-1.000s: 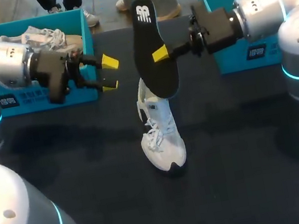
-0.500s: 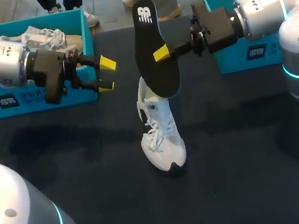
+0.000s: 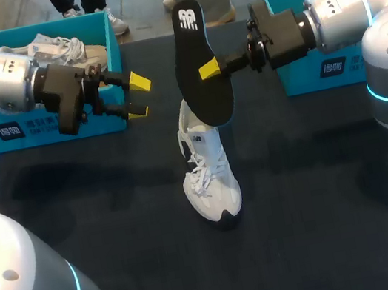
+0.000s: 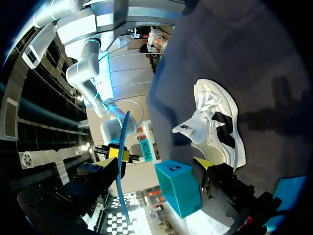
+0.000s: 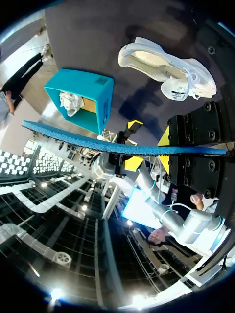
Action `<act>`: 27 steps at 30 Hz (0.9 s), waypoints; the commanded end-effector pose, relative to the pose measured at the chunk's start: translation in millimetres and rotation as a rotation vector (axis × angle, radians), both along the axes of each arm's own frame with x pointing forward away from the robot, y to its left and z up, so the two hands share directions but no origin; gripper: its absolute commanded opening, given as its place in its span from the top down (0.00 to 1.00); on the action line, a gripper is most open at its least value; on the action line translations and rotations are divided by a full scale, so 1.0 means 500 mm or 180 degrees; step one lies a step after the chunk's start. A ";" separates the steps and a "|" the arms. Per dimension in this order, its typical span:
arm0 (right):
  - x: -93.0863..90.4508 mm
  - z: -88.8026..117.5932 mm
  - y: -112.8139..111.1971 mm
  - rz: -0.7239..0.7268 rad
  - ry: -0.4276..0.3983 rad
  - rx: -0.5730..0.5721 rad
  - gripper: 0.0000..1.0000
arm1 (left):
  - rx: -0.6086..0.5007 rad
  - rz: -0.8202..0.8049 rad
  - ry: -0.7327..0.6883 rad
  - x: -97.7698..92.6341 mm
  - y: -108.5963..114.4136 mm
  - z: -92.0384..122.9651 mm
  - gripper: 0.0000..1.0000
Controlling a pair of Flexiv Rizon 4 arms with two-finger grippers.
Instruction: Take the shoe out of the shoebox, open the shoe tongue, remove and reinsert the insole, then place the shoe into the shoebox
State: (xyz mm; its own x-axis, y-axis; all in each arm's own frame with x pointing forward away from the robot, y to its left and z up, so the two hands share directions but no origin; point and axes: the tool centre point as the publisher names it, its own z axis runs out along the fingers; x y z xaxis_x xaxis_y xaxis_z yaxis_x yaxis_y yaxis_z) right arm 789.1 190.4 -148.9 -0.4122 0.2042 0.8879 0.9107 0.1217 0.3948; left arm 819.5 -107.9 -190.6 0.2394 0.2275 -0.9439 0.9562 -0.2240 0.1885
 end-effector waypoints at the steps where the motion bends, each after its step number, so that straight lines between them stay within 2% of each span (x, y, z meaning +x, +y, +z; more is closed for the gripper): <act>1: 0.036 -0.010 -0.012 0.0027 -0.0308 0.0066 1.00 | 0.0025 -0.0009 0.0002 0.007 -0.002 -0.003 0.00; 2: 0.046 -0.012 -0.016 0.0009 -0.0326 0.0042 1.00 | 0.0034 -0.0017 0.0040 0.013 -0.005 -0.005 0.00; 9: 0.117 -0.020 -0.045 0.0042 -0.0899 0.0090 1.00 | 0.0202 -0.0275 0.0146 0.040 -0.021 -0.032 0.00; 16: 0.160 -0.028 -0.052 0.0099 -0.1369 0.0089 1.00 | 0.0350 -0.0422 0.0187 0.062 -0.036 -0.059 0.00; 22: 0.190 -0.042 -0.037 0.0227 -0.1723 0.0154 1.00 | 0.0383 -0.0468 0.0204 0.082 -0.039 -0.081 0.00; 27: 0.208 -0.064 -0.015 0.0289 -0.1843 0.0214 1.00 | 0.0451 -0.0512 0.0187 0.096 -0.037 -0.105 0.00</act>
